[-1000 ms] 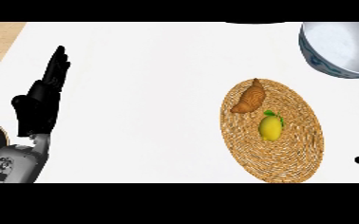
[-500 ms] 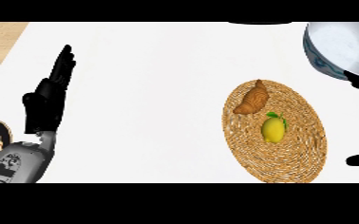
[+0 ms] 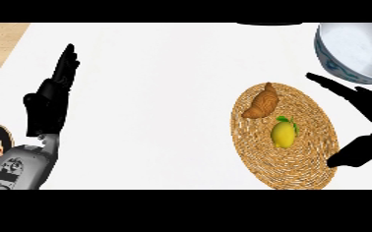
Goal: Pick the lemon from the placemat and place it in the bowl
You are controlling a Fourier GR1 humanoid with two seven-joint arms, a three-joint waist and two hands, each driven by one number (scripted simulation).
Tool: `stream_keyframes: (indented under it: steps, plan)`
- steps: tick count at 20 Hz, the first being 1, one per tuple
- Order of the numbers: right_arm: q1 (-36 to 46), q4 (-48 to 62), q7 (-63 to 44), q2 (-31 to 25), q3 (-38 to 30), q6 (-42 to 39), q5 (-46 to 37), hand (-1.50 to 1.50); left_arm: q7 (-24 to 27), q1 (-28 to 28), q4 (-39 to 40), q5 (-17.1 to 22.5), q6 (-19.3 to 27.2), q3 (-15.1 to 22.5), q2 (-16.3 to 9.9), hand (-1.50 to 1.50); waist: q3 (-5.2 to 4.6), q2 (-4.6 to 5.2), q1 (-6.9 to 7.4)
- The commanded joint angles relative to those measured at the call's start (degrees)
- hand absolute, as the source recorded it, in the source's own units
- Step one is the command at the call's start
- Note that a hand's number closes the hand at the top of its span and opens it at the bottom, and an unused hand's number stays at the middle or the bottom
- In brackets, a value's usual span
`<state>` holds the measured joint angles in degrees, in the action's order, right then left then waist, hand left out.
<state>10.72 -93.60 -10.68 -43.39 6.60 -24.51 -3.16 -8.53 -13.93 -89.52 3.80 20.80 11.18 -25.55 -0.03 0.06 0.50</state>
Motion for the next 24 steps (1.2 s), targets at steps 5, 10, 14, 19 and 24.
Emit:
stream_keyframes:
  steps: [5,10,14,19,24]
  plan:
    - [2.45,-1.63,-12.16,2.88,4.75,-6.37,-4.02,-1.50,1.39,1.91,0.15,-0.12,-2.81,-3.33,0.76,0.00,0.00,-0.07,-0.36]
    - [-1.08,-0.95,-11.20,7.09,6.98,-4.80,-12.30,-1.50,-0.89,0.43,0.09,-2.93,-3.57,-4.36,2.31,0.00,0.03,-0.09,-0.66]
    - [0.97,8.62,-5.18,11.85,7.11,-1.99,-17.99,-1.50,-5.28,0.71,-2.81,-4.03,-4.59,-4.75,3.21,0.00,0.06,-0.05,-0.27]
    - [2.55,14.21,-2.00,14.93,5.52,-2.33,-22.73,-1.50,-1.19,0.70,-0.42,-7.63,-5.06,-5.67,6.79,0.00,0.04,-0.03,-0.39]
    - [5.32,16.63,-0.95,17.49,3.45,-6.05,-24.42,-1.50,1.67,0.97,1.61,-7.73,-8.67,-8.87,7.90,0.00,0.03,-0.03,-0.42]
